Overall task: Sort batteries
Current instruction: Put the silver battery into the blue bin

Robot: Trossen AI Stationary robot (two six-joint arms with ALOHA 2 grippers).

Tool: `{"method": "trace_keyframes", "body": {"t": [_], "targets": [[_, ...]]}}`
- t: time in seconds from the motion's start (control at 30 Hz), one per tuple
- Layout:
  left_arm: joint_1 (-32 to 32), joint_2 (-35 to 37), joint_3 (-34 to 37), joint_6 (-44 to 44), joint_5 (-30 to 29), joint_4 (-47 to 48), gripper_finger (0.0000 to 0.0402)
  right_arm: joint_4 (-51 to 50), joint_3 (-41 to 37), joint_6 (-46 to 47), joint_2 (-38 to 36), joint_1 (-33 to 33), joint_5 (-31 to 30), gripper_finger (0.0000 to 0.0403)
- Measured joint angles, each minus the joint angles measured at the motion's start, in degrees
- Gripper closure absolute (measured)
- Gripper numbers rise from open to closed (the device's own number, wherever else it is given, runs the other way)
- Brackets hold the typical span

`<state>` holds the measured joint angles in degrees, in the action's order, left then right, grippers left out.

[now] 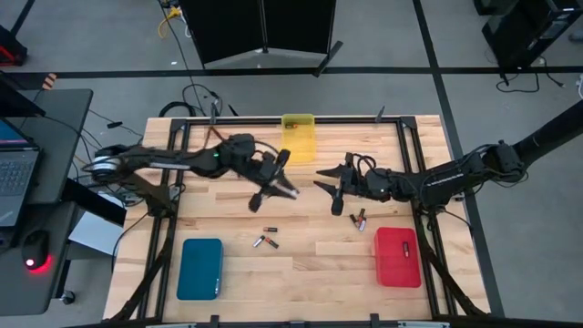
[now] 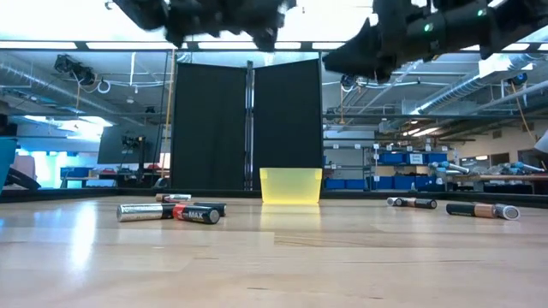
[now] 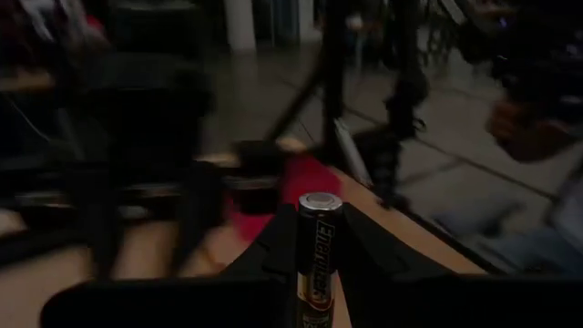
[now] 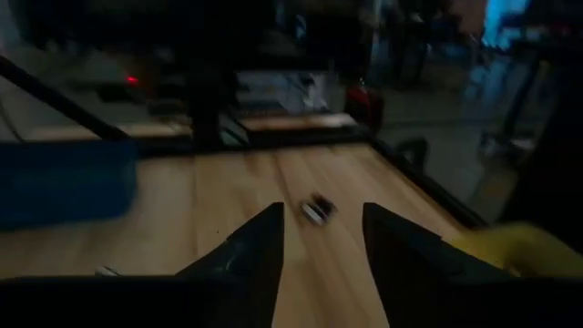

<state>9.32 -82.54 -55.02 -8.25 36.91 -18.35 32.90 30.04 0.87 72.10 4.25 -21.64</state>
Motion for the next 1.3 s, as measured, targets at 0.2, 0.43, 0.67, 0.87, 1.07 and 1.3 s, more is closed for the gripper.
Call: {"method": "trace_keyframes", "body": {"t": [0.2,0.43,0.67,0.87,1.07,1.3], "targets": [[-5.93,8.21,-0.03,-0.90,-9.55,23.25,0.0346,-6.88,-0.04,2.19,0.00,-2.51,0.23,0.0320],[-15.51,14.55,0.00,5.99,-22.72,46.52,0.0346,-9.75,-0.04,2.93,0.00,-3.31,0.57,0.0393],[-26.38,16.67,-0.05,22.80,-26.77,61.39,0.0346,-12.77,-0.04,7.12,-0.02,-3.63,0.71,0.0379],[-39.74,16.58,0.04,41.17,-31.49,71.03,0.0346,-13.53,-0.04,7.04,-0.02,-3.59,0.71,0.0395],[-50.71,16.58,1.21,58.06,-36.47,70.88,0.0346,-13.54,-0.04,6.58,-0.02,-4.15,3.26,0.0383],[-54.73,14.18,8.39,65.52,-39.30,65.61,0.0346,-13.44,-0.04,5.06,-0.02,-5.21,3.76,0.0393]]}}
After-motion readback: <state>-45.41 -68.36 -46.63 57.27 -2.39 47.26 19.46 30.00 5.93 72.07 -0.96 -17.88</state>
